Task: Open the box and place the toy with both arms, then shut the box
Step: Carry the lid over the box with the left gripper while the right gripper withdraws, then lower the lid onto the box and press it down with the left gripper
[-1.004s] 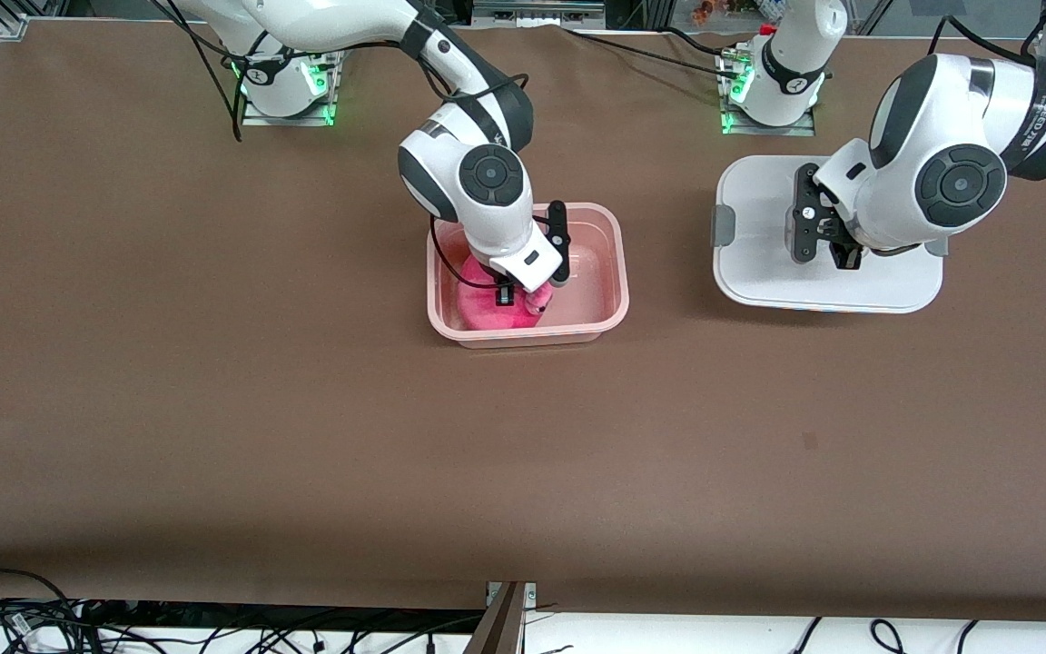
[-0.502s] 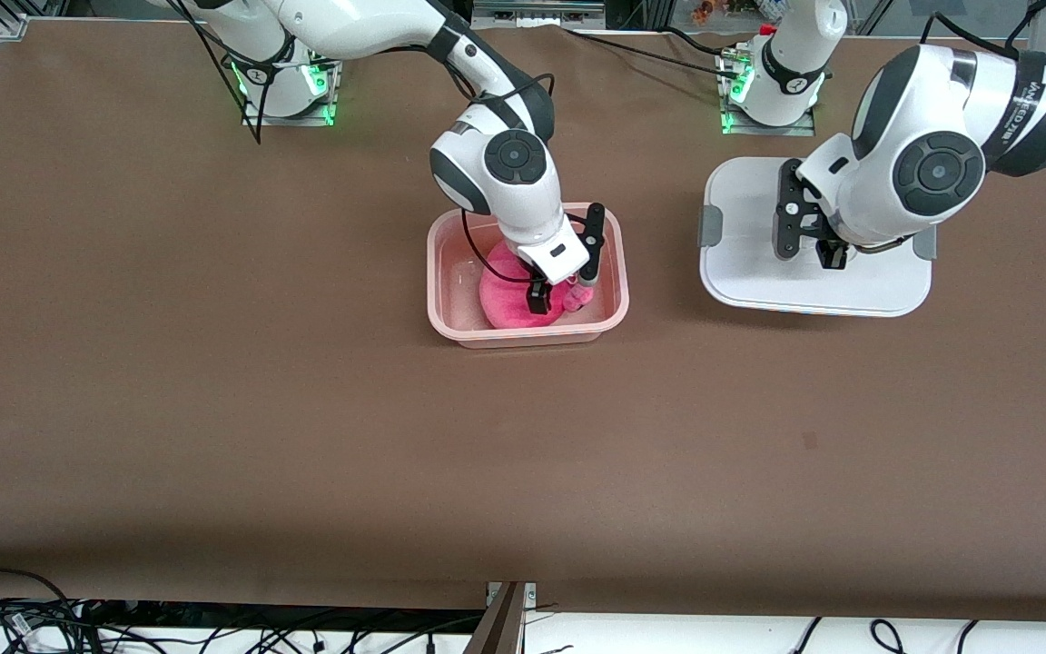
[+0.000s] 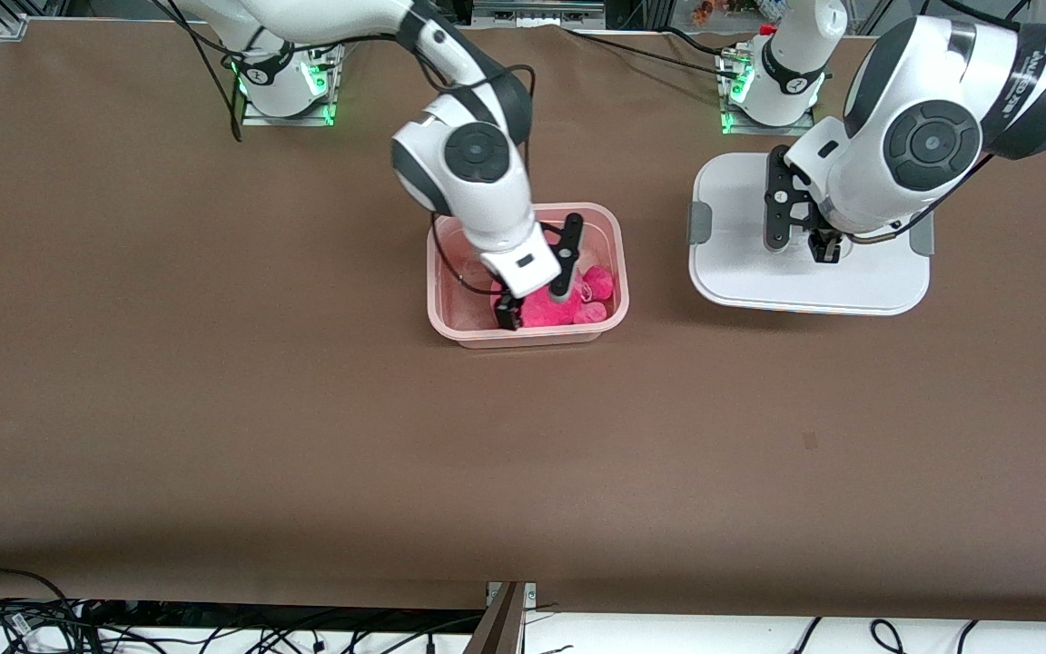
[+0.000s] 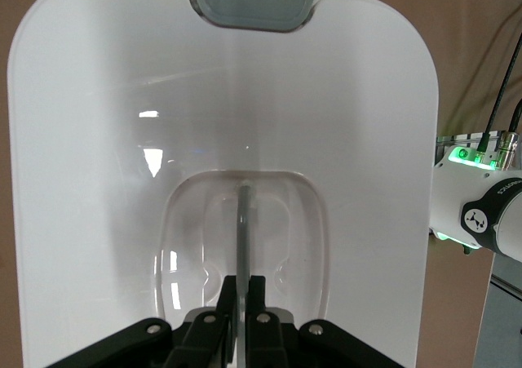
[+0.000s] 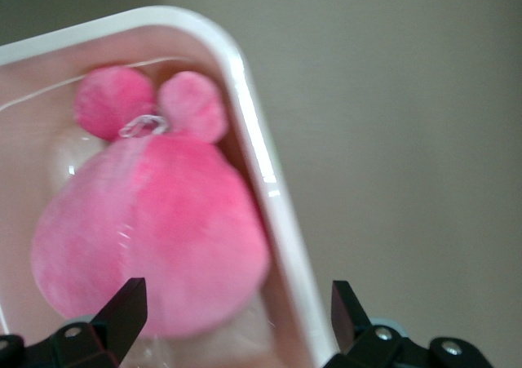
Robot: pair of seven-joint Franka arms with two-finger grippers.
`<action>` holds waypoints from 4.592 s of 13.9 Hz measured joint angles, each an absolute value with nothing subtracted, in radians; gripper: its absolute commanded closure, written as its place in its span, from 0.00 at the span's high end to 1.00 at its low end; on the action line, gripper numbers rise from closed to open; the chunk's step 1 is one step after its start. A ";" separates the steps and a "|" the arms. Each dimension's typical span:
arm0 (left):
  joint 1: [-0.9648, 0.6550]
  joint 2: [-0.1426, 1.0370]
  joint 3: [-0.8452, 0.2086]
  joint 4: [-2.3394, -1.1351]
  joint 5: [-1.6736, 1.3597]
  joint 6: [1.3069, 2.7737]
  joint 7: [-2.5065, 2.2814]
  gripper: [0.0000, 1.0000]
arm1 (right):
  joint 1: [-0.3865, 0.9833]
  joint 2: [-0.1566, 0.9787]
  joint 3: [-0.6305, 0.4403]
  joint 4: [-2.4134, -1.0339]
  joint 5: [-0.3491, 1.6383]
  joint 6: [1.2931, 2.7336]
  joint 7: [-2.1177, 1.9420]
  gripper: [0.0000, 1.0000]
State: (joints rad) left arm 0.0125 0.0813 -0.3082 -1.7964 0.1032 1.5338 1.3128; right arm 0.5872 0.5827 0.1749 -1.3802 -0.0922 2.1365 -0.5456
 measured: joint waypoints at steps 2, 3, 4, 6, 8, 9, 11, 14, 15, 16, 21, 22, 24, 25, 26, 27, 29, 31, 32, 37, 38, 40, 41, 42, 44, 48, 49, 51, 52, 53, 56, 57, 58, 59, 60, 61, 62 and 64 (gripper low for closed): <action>0.012 0.083 -0.332 -1.767 0.064 1.531 1.309 0.00 | 0.559 0.507 0.141 -1.377 -0.092 2.078 -0.546 1.00; 0.011 0.088 -0.355 -1.752 0.052 1.531 1.299 0.00 | 0.548 0.472 0.115 -1.377 -0.092 2.035 -0.546 1.00; 0.005 0.098 -0.384 -1.732 0.045 1.531 1.281 0.00 | 0.533 0.444 0.092 -1.377 -0.092 1.999 -0.546 1.00; -0.039 0.143 -0.432 -1.672 0.042 1.534 1.230 0.00 | 0.494 0.393 0.063 -1.377 -0.087 1.912 -0.547 1.00; -0.117 0.229 -0.447 -1.581 0.042 1.544 1.191 0.00 | 0.480 0.336 0.014 -1.379 -0.072 1.836 -0.546 1.00; -0.151 0.286 -0.447 -1.526 0.042 1.551 1.183 0.00 | 0.479 0.303 -0.021 -1.385 -0.047 1.817 -0.542 1.00; -0.203 0.402 -0.445 -1.422 0.042 1.577 1.164 0.00 | 0.477 0.236 -0.119 -1.404 0.030 1.772 -0.524 1.00; -0.272 0.520 -0.444 -1.336 0.042 1.645 1.018 0.00 | 0.470 0.155 -0.248 -1.428 0.077 1.645 -0.433 1.00; -0.299 0.545 -0.443 -1.328 0.044 1.670 0.960 0.00 | 0.469 0.132 -0.272 -1.435 0.079 1.595 -0.367 1.00; -0.328 0.568 -0.443 -1.324 0.050 1.704 0.905 0.00 | 0.469 0.106 -0.288 -1.447 0.080 1.555 -0.287 1.00; -0.455 0.645 -0.418 -1.317 0.122 1.805 0.734 0.00 | 0.407 0.020 -0.293 -1.554 0.076 1.524 -0.089 1.00; -0.471 0.650 -0.412 -1.316 0.137 1.805 0.727 0.00 | 0.375 0.020 -0.292 -1.560 0.076 1.524 -0.105 1.00; -0.487 0.655 -0.405 -1.316 0.145 1.805 0.712 0.00 | 0.335 0.020 -0.293 -1.566 0.076 1.525 -0.174 1.00; -0.488 0.655 -0.405 -1.316 0.145 1.805 0.684 0.00 | 0.323 0.020 -0.293 -1.566 0.076 1.526 -0.183 1.00; -0.488 0.655 -0.404 -1.316 0.145 1.805 0.637 0.00 | 0.317 0.019 -0.292 -1.566 0.076 1.526 -0.185 1.00; -0.488 0.655 -0.404 -1.316 0.145 1.805 0.597 0.00 | 0.314 0.019 -0.290 -1.566 0.076 1.526 -0.173 1.00; -0.488 0.661 -0.403 -1.316 0.146 1.805 0.568 0.00 | 0.312 0.012 -0.269 -1.575 0.062 1.526 -0.129 1.00; -0.488 0.669 -0.403 -1.316 0.146 1.819 0.561 0.00 | 0.311 -0.015 -0.231 -1.601 0.020 1.527 -0.094 1.00; -0.488 0.672 -0.403 -1.316 0.146 1.824 0.560 0.00 | 0.311 -0.030 -0.213 -1.613 0.006 1.528 -0.077 1.00; -0.489 0.673 -0.403 -1.315 0.146 1.833 0.559 0.00 | 0.311 -0.052 -0.193 -1.626 -0.037 1.534 -0.071 1.00; -0.489 0.674 -0.403 -1.315 0.146 1.837 0.559 0.00 | 0.311 -0.052 -0.193 -1.628 -0.037 1.535 -0.071 1.00; -0.492 0.674 -0.403 -1.315 0.147 1.840 0.559 0.00 | 0.311 -0.052 -0.193 -1.635 -0.037 1.546 -0.071 1.00; -0.496 0.674 -0.403 -1.315 0.148 1.841 0.559 0.00 | 0.311 -0.051 -0.193 -1.642 -0.037 1.553 -0.071 1.00; -0.499 0.674 -0.403 -1.315 0.148 1.843 0.559 0.00 | 0.311 -0.051 -0.192 -1.648 -0.037 1.559 -0.071 1.00; -0.504 0.675 -0.403 -1.315 0.148 1.845 0.557 0.00 | 0.311 -0.050 -0.192 -1.653 -0.037 1.562 -0.071 1.00; -0.507 0.679 -0.402 -1.315 0.149 1.847 0.555 0.00 | 0.311 -0.050 -0.192 -1.653 -0.036 1.563 -0.071 1.00; -0.506 0.679 -0.401 -1.315 0.149 1.847 0.555 0.00 | 0.311 -0.050 -0.192 -1.653 -0.036 1.563 -0.071 1.00; -0.506 0.680 -0.399 -1.315 0.153 1.851 0.555 0.00 | 0.311 -0.050 -0.192 -1.656 -0.036 1.564 -0.071 1.00; -0.507 0.681 -0.399 -1.314 0.159 1.854 0.555 0.00 | 0.311 -0.049 -0.192 -1.659 -0.036 1.567 -0.071 1.00; -0.507 0.682 -0.399 -1.314 0.162 1.855 0.555 0.00 | 0.311 -0.048 -0.192 -1.662 -0.035 1.570 -0.071 1.00; -0.509 0.682 -0.399 -1.314 0.165 1.856 0.555 0.00 | 0.311 -0.045 -0.192 -1.665 -0.035 1.578 -0.071 1.00; -0.510 0.683 -0.399 -1.314 0.166 1.856 0.555 0.00 | 0.311 -0.045 -0.192 -1.666 -0.035 1.579 -0.071 1.00; -0.510 0.684 -0.399 -1.314 0.166 1.856 0.555 0.00 | 0.311 -0.045 -0.192 -1.666 -0.035 1.579 -0.071 1.00; -0.510 0.684 -0.399 -1.313 0.167 1.856 0.555 0.99 | 0.311 -0.045 -0.192 -1.666 -0.035 1.579 -0.071 1.00; -0.509 0.684 -0.399 -1.311 0.167 1.855 0.554 1.00 | 0.311 -0.045 -0.192 -1.666 -0.035 1.579 -0.071 1.00; -0.507 0.683 -0.398 -1.307 0.171 1.848 0.552 1.00 | 0.311 -0.045 -0.192 -1.666 -0.035 1.579 -0.071 1.00; -0.505 0.678 -0.396 -1.302 0.177 1.833 0.549 1.00 | 0.311 -0.045 -0.192 -1.666 -0.035 1.580 -0.071 1.00; -0.495 0.652 -0.394 -1.282 0.178 1.782 0.540 1.00 | 0.311 -0.045 -0.191 -1.666 -0.035 1.582 -0.071 1.00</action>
